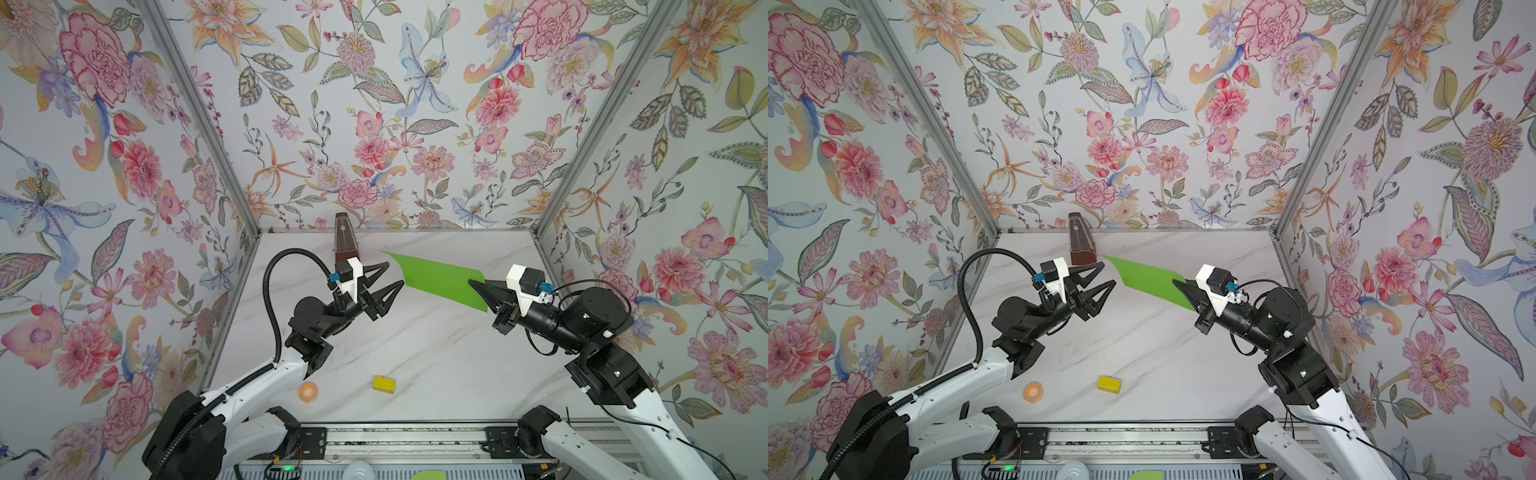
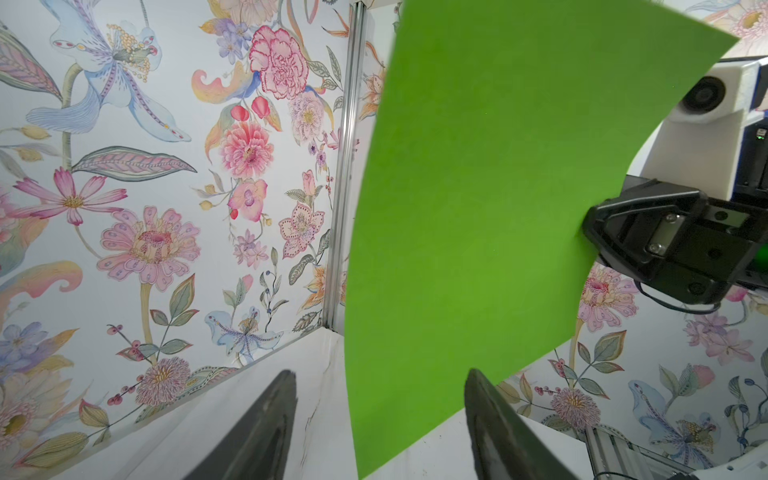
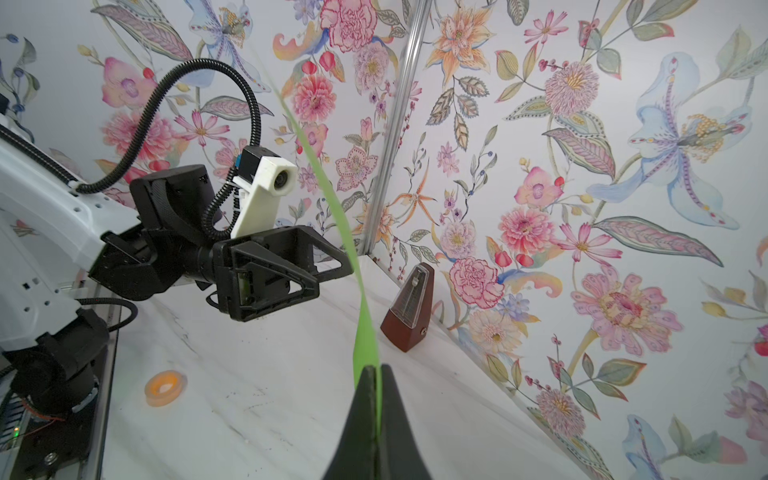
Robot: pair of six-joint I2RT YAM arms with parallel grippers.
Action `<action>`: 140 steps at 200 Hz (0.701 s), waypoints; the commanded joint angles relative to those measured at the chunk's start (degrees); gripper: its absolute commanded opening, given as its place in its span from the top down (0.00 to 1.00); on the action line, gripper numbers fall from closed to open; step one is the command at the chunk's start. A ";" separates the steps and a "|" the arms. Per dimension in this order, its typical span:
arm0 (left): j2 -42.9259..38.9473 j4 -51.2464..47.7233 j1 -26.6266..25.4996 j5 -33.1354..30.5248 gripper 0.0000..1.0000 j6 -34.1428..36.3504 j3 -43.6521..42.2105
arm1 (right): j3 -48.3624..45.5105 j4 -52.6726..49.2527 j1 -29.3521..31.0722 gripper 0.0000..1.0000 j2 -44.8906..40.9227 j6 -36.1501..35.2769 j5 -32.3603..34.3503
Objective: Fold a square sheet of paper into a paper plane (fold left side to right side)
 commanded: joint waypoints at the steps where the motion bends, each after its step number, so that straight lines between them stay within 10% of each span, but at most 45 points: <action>1: -1.52 4.85 -0.38 3.33 0.36 0.33 1.69 | 0.52 5.70 0.33 1.00 -0.38 6.14 -4.29; 140: -7.15 6.63 -0.31 6.38 0.75 0.41 -0.35 | -0.56 7.55 2.42 1.00 -0.38 12.54 -5.68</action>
